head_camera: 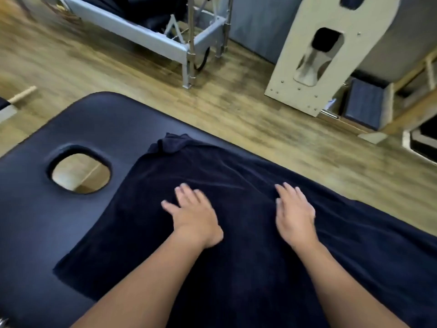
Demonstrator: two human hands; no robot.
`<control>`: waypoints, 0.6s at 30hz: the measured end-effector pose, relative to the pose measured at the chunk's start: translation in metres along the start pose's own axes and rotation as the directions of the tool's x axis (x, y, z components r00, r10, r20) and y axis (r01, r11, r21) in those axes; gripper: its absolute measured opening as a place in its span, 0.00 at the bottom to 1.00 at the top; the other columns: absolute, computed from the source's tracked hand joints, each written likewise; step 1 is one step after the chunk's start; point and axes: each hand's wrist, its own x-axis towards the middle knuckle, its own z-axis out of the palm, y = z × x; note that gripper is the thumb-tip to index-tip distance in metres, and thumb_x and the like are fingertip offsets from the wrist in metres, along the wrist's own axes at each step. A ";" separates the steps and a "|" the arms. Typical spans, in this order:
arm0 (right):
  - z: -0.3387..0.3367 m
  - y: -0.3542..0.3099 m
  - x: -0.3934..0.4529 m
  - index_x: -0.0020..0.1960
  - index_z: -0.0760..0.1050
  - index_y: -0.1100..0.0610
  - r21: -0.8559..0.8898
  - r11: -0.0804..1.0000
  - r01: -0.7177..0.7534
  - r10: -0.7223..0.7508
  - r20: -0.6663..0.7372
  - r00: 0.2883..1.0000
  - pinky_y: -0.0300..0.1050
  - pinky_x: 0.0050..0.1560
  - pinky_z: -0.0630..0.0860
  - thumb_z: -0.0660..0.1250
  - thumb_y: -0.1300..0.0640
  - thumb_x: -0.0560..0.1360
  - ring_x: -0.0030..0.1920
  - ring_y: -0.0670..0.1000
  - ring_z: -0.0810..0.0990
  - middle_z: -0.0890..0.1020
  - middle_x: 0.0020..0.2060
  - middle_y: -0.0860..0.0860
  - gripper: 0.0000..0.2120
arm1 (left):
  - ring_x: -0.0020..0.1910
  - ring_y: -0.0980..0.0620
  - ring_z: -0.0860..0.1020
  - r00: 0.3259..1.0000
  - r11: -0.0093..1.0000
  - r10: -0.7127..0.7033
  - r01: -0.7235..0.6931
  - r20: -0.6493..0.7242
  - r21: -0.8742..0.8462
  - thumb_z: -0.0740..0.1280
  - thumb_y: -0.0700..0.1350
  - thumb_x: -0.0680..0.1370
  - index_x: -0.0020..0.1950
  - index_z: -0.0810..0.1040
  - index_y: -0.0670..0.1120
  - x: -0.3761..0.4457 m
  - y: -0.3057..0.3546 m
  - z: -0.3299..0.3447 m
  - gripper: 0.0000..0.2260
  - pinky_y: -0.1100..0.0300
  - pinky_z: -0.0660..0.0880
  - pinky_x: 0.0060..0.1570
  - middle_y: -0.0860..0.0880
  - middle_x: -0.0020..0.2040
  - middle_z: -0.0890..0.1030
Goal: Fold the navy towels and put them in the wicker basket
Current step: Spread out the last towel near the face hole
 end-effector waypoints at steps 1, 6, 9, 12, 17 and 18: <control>-0.009 0.023 -0.001 0.76 0.66 0.51 -0.005 0.997 -0.082 0.082 -0.021 0.996 0.59 0.70 0.64 0.56 0.56 0.84 0.77 0.55 0.62 0.67 0.76 0.50 0.21 | 0.77 0.28 0.33 0.992 0.991 0.130 -0.129 0.001 -0.018 0.65 0.58 0.77 0.81 0.32 0.52 0.001 0.015 0.001 0.46 0.21 0.50 0.67 0.36 0.78 0.28; -0.039 0.082 0.012 0.63 0.76 0.49 -0.089 0.977 -0.193 0.196 0.024 0.980 0.58 0.60 0.69 0.66 0.48 0.80 0.65 0.57 0.71 0.77 0.61 0.49 0.13 | 0.70 0.23 0.26 0.962 0.977 0.212 -0.213 0.172 -0.011 0.75 0.71 0.64 0.69 0.26 0.75 0.009 0.057 0.001 0.58 0.15 0.49 0.62 0.44 0.69 0.15; -0.054 0.090 0.036 0.47 0.73 0.49 -0.076 0.985 -0.152 0.153 0.011 0.988 0.52 0.50 0.67 0.64 0.54 0.80 0.53 0.57 0.76 0.77 0.45 0.48 0.03 | 0.71 0.22 0.27 0.970 0.983 0.172 -0.180 0.169 0.030 0.78 0.70 0.61 0.67 0.24 0.77 0.011 0.060 0.000 0.62 0.15 0.51 0.62 0.43 0.68 0.14; -0.063 0.094 0.055 0.48 0.72 0.52 -0.034 0.984 -0.177 0.170 -0.147 0.974 0.53 0.51 0.71 0.63 0.56 0.81 0.52 0.58 0.74 0.77 0.46 0.50 0.03 | 0.72 0.23 0.28 0.975 0.988 0.146 -0.152 0.167 0.028 0.79 0.69 0.60 0.65 0.23 0.77 0.007 0.062 -0.001 0.63 0.16 0.51 0.63 0.44 0.68 0.13; -0.058 0.108 0.041 0.57 0.79 0.51 -0.004 0.991 -0.135 0.135 0.044 0.990 0.54 0.58 0.72 0.63 0.55 0.81 0.58 0.58 0.77 0.81 0.54 0.50 0.08 | 0.73 0.24 0.29 0.985 0.992 0.126 -0.128 0.122 0.010 0.81 0.67 0.59 0.61 0.20 0.77 0.006 0.068 -0.001 0.66 0.17 0.52 0.63 0.45 0.69 0.14; -0.060 0.118 0.035 0.59 0.79 0.50 -0.029 0.987 -0.157 0.158 0.023 0.987 0.55 0.60 0.70 0.63 0.54 0.80 0.60 0.58 0.76 0.80 0.56 0.50 0.10 | 0.73 0.24 0.29 0.986 0.993 0.117 -0.120 0.121 0.015 0.81 0.67 0.59 0.61 0.19 0.77 0.007 0.070 -0.002 0.67 0.17 0.52 0.63 0.45 0.69 0.14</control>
